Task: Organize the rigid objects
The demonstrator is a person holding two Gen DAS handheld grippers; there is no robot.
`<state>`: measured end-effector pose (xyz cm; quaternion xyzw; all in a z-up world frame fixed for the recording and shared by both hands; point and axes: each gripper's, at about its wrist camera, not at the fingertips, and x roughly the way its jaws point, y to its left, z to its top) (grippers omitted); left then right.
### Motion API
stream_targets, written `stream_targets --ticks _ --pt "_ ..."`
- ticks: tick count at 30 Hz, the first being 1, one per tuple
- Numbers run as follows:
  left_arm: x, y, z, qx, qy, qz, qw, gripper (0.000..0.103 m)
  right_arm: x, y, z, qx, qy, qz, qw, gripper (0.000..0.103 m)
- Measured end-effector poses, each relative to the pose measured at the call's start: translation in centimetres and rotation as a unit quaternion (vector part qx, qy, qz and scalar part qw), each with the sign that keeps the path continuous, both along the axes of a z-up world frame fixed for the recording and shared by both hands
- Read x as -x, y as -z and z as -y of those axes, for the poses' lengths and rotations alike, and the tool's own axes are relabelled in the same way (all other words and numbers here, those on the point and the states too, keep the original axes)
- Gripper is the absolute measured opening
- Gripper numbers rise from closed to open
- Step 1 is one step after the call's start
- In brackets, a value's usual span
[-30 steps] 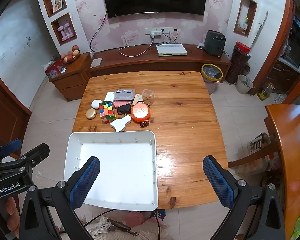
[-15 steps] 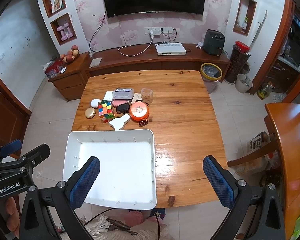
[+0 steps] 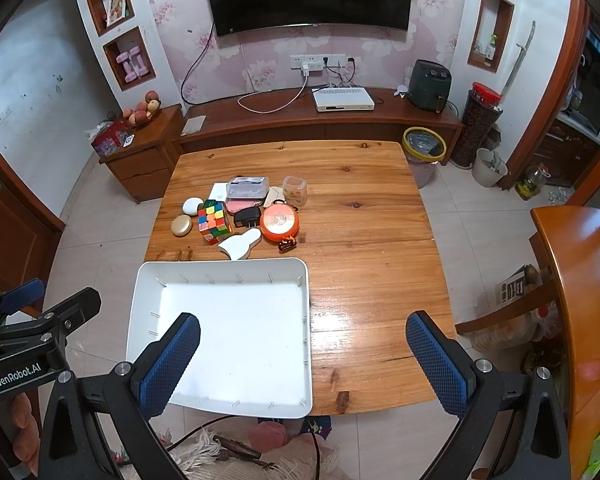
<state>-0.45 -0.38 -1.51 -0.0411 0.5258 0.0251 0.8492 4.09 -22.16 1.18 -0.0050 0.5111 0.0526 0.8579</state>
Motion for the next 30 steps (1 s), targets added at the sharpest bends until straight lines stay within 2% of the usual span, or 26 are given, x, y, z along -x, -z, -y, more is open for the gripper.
stream_targets --ticks 20,30 --pt "0.1 -0.1 0.0 -0.004 -0.008 0.006 0.9999 0.102 0.4 -0.2 0.6 -0.001 -0.014 0.008 1.000 0.103" --pt "0.7 -1.4 0.6 -0.013 -0.022 0.020 0.9995 0.102 0.5 -1.2 1.3 0.002 -0.019 0.024 1.000 0.103"
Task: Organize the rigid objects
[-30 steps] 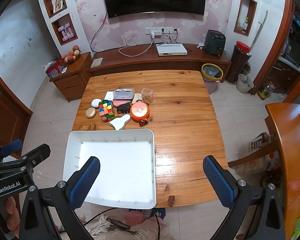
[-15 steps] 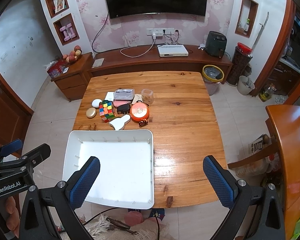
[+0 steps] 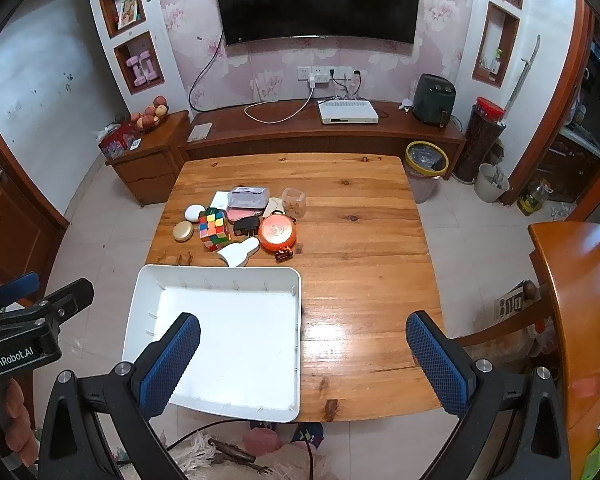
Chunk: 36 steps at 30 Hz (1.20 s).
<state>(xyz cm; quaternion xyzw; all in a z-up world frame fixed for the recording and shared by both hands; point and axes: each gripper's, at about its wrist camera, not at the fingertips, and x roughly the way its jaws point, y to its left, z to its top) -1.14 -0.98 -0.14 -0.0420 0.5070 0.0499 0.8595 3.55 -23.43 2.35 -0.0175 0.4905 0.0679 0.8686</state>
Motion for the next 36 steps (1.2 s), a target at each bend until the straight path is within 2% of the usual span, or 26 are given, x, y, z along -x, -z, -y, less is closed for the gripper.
stream_targets --ticks 18,36 --pt "1.0 -1.8 0.7 0.000 -0.020 0.009 0.9998 0.102 0.7 -1.2 1.0 0.000 -0.027 0.019 0.999 0.103" --pt "2.1 -1.6 1.0 0.013 -0.053 0.006 0.9985 0.102 1.1 -1.1 2.3 -0.012 -0.058 0.023 0.998 0.103"
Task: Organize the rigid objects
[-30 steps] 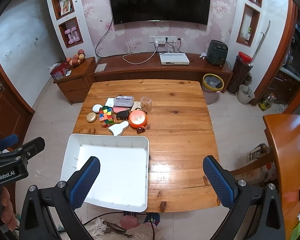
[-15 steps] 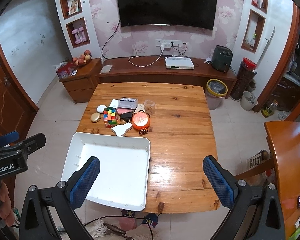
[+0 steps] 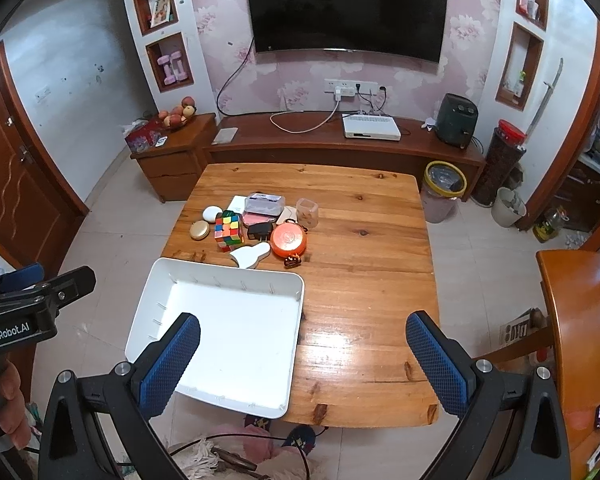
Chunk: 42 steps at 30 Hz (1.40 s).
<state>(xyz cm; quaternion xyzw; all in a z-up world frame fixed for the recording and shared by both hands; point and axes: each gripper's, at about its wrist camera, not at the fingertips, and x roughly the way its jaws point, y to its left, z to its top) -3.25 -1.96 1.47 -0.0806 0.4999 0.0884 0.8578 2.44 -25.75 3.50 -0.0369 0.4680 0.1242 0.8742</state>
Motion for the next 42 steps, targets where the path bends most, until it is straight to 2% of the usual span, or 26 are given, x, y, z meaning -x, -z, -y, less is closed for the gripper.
stream_targets --ticks 10,20,30,37,42 --pt "-0.1 -0.5 0.5 -0.013 -0.008 0.009 0.9998 0.102 -0.4 -0.5 0.1 0.005 -0.014 0.016 1.000 0.103" --pt "-2.3 0.0 0.5 -0.015 0.014 -0.003 0.9998 0.102 -2.4 -0.5 0.1 0.009 0.002 0.009 1.000 0.103" --pt "-6.4 1.2 -3.5 -0.005 0.023 -0.016 0.9996 0.102 -6.0 0.1 -1.6 -0.004 0.044 -0.005 0.999 0.103" --pt "-11.0 3.2 -8.6 -0.004 0.014 -0.027 0.9995 0.102 -8.3 0.7 -4.8 0.002 0.062 0.046 0.997 0.103" --pt "-15.2 6.1 -12.0 0.012 0.016 -0.051 0.9985 0.102 -10.5 1.7 -6.9 -0.005 0.079 0.096 0.992 0.103"
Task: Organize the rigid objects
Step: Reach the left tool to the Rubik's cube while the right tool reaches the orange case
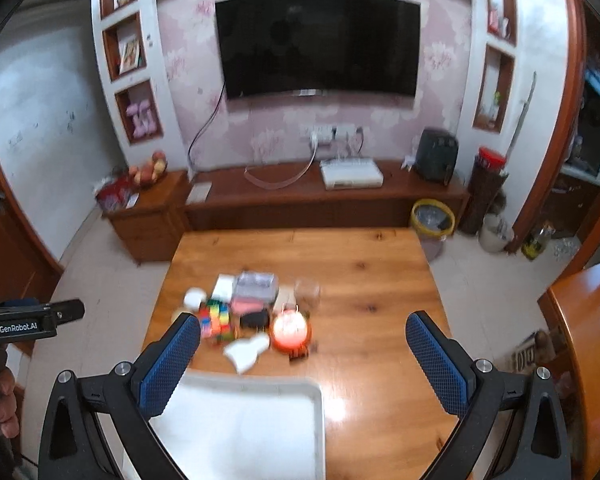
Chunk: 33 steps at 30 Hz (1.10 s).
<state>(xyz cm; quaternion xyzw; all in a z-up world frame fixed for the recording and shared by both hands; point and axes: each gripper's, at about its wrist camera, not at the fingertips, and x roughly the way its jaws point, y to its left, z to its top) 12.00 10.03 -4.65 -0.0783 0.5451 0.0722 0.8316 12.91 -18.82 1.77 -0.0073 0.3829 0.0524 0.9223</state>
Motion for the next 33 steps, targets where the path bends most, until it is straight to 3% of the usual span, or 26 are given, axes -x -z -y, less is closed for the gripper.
stream_targets --ticks 3,8,13,18,20,22,28,33 --pt "-2.4 2.3 -1.1 0.021 -0.004 -0.022 0.9995 0.102 -2.3 2.0 -0.9 0.012 0.018 -0.012 1.000 0.103" --pt "-6.7 6.8 -1.3 0.053 -0.010 -0.061 0.9967 0.102 -7.5 7.1 -1.4 -0.020 0.026 -0.104 0.994 0.103" --pt "-10.0 11.8 0.6 0.052 -0.014 -0.098 0.9938 0.102 -12.1 12.6 -1.9 0.004 0.032 -0.174 0.984 0.103" --pt "-12.2 16.0 2.4 0.034 -0.002 -0.112 0.9932 0.102 -15.8 18.1 -1.8 -0.022 0.045 -0.239 0.970 0.102" --pt "-12.8 17.6 3.1 0.028 0.001 -0.123 0.9920 0.102 -16.7 20.2 -2.0 -0.025 0.048 -0.256 0.965 0.089" --pt "-13.3 18.8 3.6 0.030 0.002 -0.133 0.9907 0.102 -17.4 22.2 -2.2 -0.026 0.054 -0.273 0.960 0.085" --pt "-14.4 21.6 4.2 0.022 -0.005 -0.156 0.9875 0.103 -18.9 26.2 -2.8 -0.050 0.039 -0.302 0.951 0.085" --pt "-14.8 22.5 4.5 0.030 -0.013 -0.161 0.9864 0.101 -19.5 28.2 -3.7 -0.023 0.026 -0.327 0.945 0.084"
